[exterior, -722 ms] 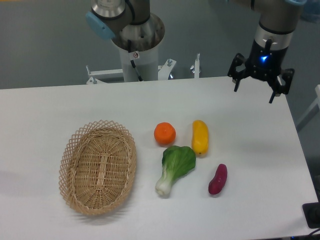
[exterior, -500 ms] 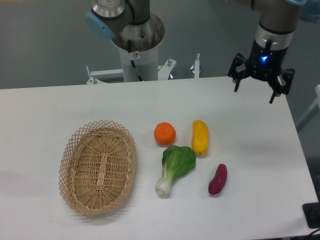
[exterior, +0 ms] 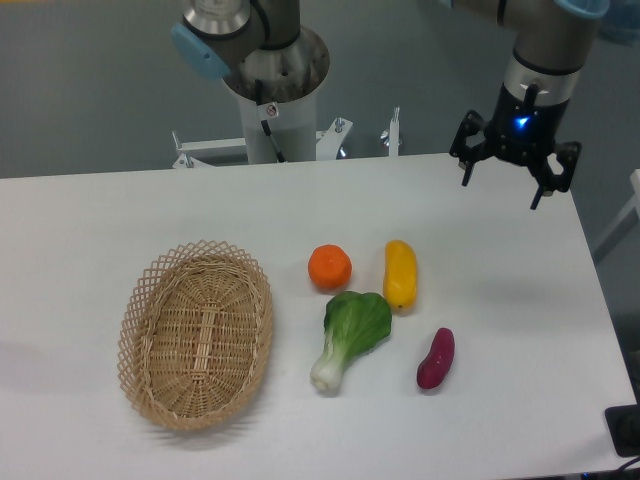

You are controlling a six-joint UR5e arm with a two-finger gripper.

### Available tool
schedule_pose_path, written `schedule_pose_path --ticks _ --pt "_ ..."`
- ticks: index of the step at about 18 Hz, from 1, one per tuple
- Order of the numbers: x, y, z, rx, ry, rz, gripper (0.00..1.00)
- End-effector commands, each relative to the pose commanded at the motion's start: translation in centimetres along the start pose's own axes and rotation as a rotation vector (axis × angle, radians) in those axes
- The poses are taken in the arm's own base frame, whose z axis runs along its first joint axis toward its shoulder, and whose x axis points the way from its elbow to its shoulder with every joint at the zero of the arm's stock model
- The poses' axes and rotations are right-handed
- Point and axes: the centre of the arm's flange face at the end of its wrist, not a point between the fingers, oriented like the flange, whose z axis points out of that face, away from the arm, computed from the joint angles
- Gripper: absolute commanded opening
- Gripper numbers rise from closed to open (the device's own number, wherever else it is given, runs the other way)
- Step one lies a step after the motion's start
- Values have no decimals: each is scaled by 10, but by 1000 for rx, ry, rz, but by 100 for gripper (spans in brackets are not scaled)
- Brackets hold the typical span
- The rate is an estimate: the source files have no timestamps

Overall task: Pick up the mango from the table
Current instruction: 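Move the open gripper over the yellow mango and lower it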

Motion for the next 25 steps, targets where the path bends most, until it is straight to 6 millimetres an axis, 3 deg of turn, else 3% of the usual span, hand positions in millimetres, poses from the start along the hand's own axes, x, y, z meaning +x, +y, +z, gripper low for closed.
schedule_pose_path --ticks 6,9,11,16,25 --pt "25 2 32 -13 43 -106 100" --pt "39 -4 59 -27 92 -212 100" --pt "38 -5 79 -35 104 -245 100" --pt "53 -40 127 -18 76 -207 100" --pt "79 -38 182 -102 74 -226 100"
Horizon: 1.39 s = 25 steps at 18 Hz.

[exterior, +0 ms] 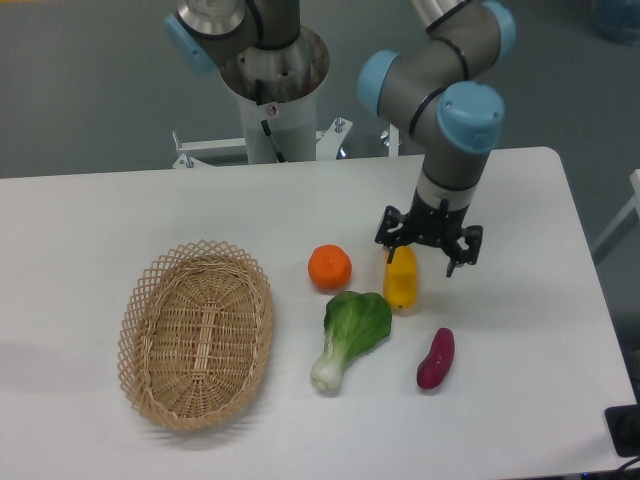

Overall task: Pick up the mango from the table
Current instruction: 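Move the open gripper over the yellow mango and lower it, then lower the gripper around the mango and close the fingers on it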

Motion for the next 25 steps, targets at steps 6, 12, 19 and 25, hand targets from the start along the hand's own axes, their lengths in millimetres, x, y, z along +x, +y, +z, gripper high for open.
schedule_pose_path --ticks 6,12,19,25 --pt "3 -7 17 -9 -46 -42 100" --pt "8 -1 31 -28 -29 -44 100" --pt "14 -2 41 -27 -36 -33 100" --pt "16 -4 48 -66 -57 -20 100"
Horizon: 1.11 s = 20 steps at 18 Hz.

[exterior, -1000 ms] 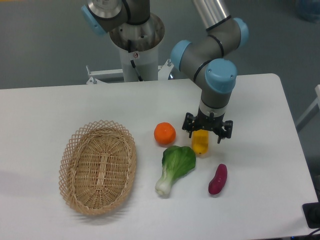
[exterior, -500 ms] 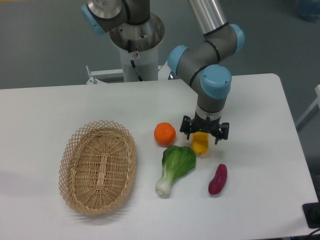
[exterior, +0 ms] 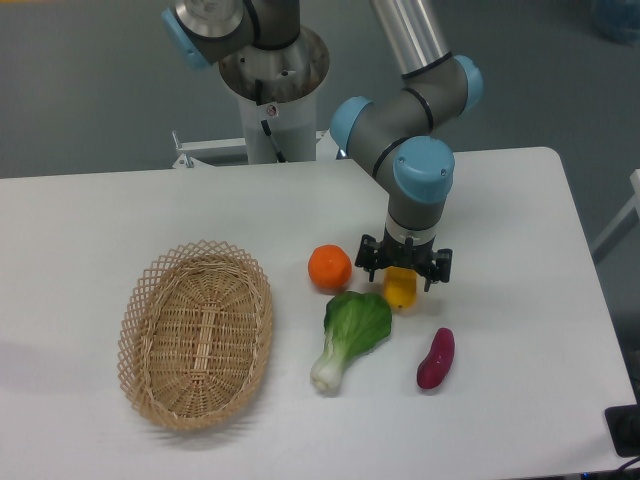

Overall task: Pick up the mango from the table
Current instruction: 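Lower the gripper around the mango and close the fingers on it, then lift the grasped mango up off the table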

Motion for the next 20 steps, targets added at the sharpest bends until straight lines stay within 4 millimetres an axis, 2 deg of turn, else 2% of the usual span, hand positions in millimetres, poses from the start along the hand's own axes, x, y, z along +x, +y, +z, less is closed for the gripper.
schedule_pose_path --ticks 2,5,9,18,20 --pt "1 -1 -1 3 -11 3 97" --pt "1 0 0 2 -10 0 76" --pt "0 -2 -5 9 -18 3 58" --pt "-8 -8 -23 36 -50 8 53" --pt "-12 -11 -44 67 -75 13 53"
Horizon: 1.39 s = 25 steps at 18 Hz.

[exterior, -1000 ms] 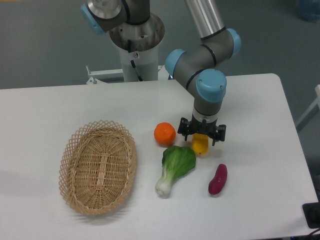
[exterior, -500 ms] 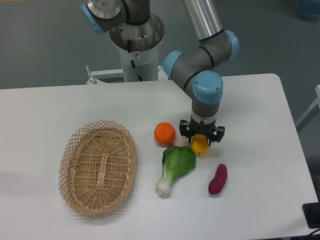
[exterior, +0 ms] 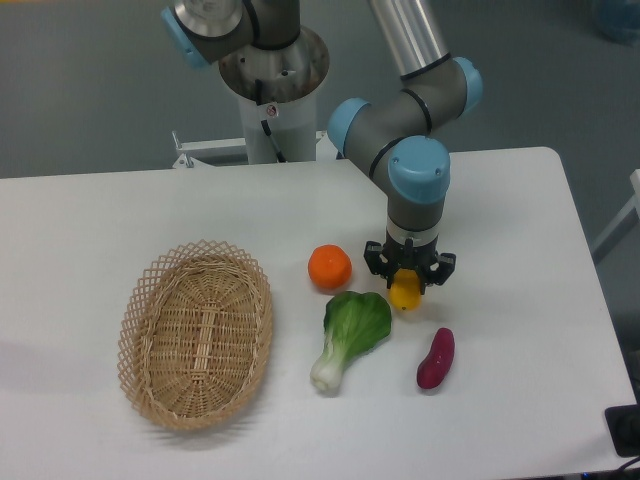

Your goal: Pick up the mango from the table

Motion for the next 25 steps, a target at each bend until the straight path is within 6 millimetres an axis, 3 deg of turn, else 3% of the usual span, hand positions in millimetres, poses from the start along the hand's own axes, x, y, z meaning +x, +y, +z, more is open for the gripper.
schedule_pose_path --ticks 5,10,15,25 --pt "-21 -13 -55 60 -60 -18 53" --pt "-23 -22 -93 196 -27 -49 52" --pt "-19 -45 -127 312 10 -161 52" --pt "31 -90 -171 394 43 -234 52"
